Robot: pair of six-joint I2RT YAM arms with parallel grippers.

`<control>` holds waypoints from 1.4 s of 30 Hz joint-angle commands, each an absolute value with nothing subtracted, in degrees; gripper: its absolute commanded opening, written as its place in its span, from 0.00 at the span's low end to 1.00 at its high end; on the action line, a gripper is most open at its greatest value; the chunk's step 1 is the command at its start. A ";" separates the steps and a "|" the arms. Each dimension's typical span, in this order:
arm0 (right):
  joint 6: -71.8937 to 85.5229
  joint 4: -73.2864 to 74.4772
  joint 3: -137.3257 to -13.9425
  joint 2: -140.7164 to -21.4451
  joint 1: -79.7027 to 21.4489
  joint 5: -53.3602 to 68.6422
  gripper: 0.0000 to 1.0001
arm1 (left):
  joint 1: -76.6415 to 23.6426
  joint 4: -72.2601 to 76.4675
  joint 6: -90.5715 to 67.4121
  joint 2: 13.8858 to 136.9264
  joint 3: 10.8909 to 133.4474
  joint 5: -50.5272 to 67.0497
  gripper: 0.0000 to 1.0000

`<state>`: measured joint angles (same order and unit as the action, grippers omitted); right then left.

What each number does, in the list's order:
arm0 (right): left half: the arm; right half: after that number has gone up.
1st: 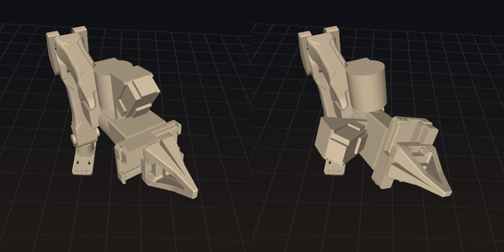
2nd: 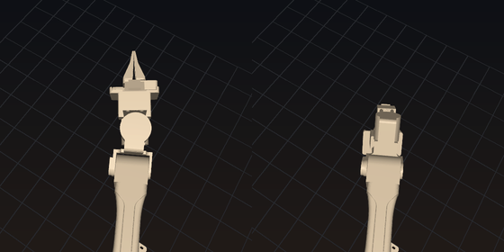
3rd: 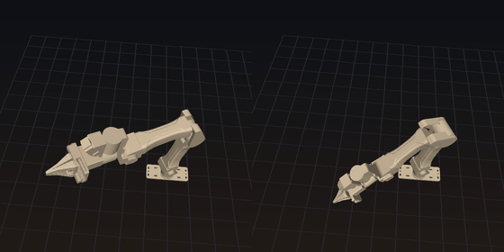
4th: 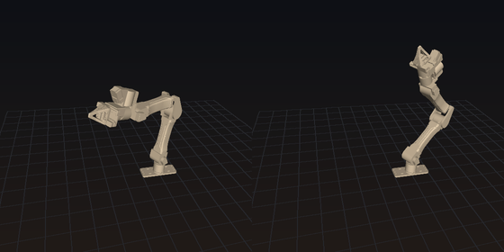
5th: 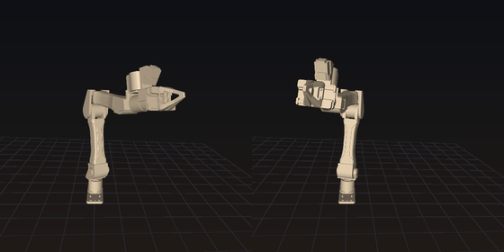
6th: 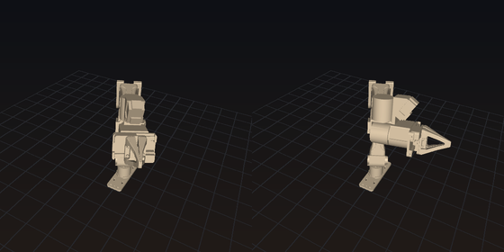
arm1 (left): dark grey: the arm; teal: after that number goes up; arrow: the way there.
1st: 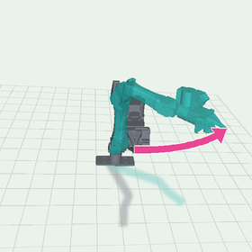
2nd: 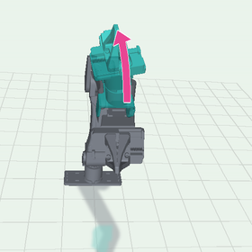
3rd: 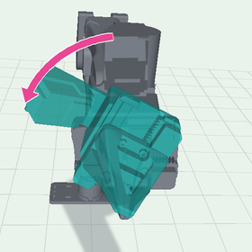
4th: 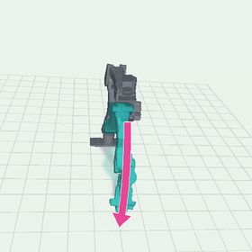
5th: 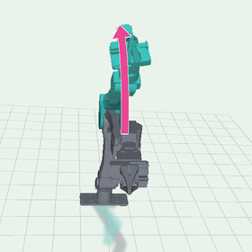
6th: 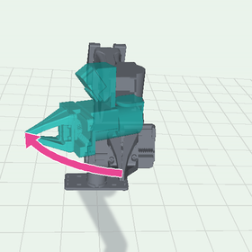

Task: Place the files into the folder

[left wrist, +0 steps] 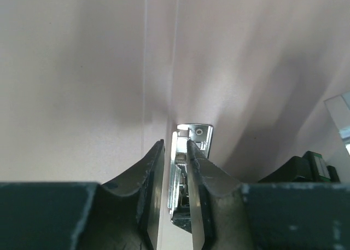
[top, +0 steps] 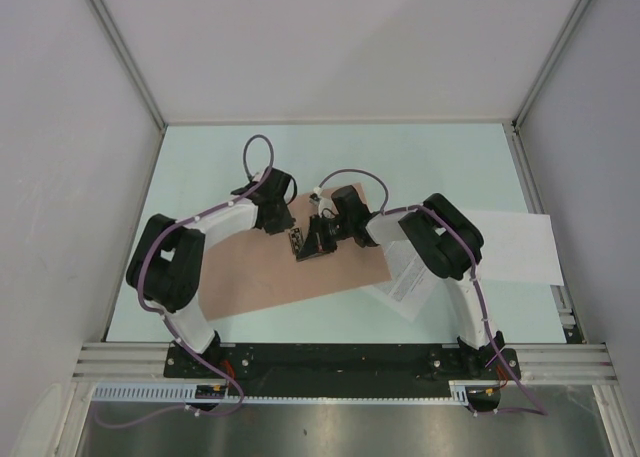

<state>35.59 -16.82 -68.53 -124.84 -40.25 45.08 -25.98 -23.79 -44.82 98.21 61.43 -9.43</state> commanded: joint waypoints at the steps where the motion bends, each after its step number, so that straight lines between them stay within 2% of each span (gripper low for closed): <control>1: 33.31 -11.95 -68.03 -128.23 -40.34 40.34 0.00 | -26.80 -24.08 -46.49 97.65 60.29 -12.22 0.27; 9: 33.57 -12.13 -68.03 -128.41 -40.34 40.43 0.00 | -27.60 -22.59 -47.28 101.07 59.77 -10.46 0.26; 12: 33.57 -11.87 -68.03 -128.23 -40.34 40.34 0.00 | -27.77 -23.02 -47.20 101.95 59.85 -11.25 0.22; 15: 33.66 -10.12 -68.03 -127.45 -40.34 39.38 0.00 | -27.77 -25.13 -46.85 103.00 60.55 -13.61 0.12; 16: 33.84 -9.41 -68.03 -127.09 -40.43 38.85 0.00 | -27.77 -25.92 -46.76 103.70 60.73 -14.41 0.04; 18: 33.66 -6.70 -68.03 -126.04 -40.60 36.40 0.00 | -27.77 -27.41 -46.76 103.97 60.91 -15.72 0.00; 21: 32.87 -6.41 -68.03 -125.25 -40.87 36.82 0.08 | -27.77 -28.04 -47.20 103.28 59.86 -17.05 0.00; 23: 34.80 -7.99 -68.03 -125.42 -40.69 38.31 0.16 | -27.77 -27.95 -48.16 101.96 58.46 -18.10 0.00; 26: 37.69 -13.16 -68.03 -125.68 -40.69 41.91 0.21 | -27.77 -28.21 -48.95 101.17 57.57 -18.19 0.00; 30: 39.46 -14.76 -68.03 -126.03 -40.61 43.06 0.16 | -27.77 -28.04 -49.75 100.55 56.78 -18.46 0.00; 33: 38.94 -13.63 -68.03 -126.04 -40.61 42.54 0.00 | -27.77 -27.86 -49.75 100.46 56.78 -18.37 0.00; 37: 36.13 -9.86 -68.03 -124.90 -40.69 39.30 0.00 | -27.86 -27.51 -46.34 101.33 57.82 -18.90 0.00; 42: 33.75 7.01 -68.03 -122.52 -41.13 18.49 0.00 | -27.77 -28.30 -39.48 103.01 59.33 -18.46 0.00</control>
<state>38.74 -11.66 -69.10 -123.02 -40.82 39.92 -28.16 -23.29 -46.92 100.51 59.18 -15.00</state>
